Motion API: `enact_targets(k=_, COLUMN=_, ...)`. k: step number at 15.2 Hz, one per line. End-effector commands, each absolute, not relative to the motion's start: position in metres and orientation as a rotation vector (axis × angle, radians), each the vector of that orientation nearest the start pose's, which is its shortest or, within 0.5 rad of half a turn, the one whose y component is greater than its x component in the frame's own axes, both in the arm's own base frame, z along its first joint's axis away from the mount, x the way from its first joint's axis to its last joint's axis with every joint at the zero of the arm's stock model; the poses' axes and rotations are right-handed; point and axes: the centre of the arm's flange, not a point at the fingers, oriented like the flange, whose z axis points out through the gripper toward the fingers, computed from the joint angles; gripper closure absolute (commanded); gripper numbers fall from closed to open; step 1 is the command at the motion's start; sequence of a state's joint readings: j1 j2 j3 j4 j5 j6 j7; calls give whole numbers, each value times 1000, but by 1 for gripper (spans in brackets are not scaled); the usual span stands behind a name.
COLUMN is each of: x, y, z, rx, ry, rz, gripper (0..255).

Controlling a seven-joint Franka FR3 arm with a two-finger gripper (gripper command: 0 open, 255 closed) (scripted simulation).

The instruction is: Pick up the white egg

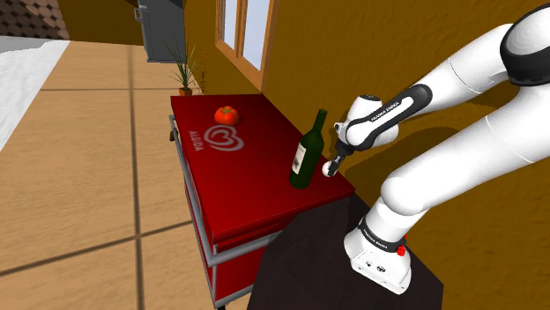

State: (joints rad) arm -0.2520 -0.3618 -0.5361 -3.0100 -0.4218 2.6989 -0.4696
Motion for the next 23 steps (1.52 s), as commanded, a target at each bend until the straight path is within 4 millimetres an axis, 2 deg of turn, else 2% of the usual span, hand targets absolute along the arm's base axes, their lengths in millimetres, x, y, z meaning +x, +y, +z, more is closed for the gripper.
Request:
enact_targets(k=1, x=243, y=-189, z=244, rx=-3161, ry=-140, rz=-47, gripper=255)
enact_targets(k=8, x=244, y=-189, z=244, rx=-3161, ry=-140, rz=-47, gripper=255)
enact_targets(k=23, x=244, y=-189, z=323, rx=-3161, ry=-140, rz=-47, gripper=255)
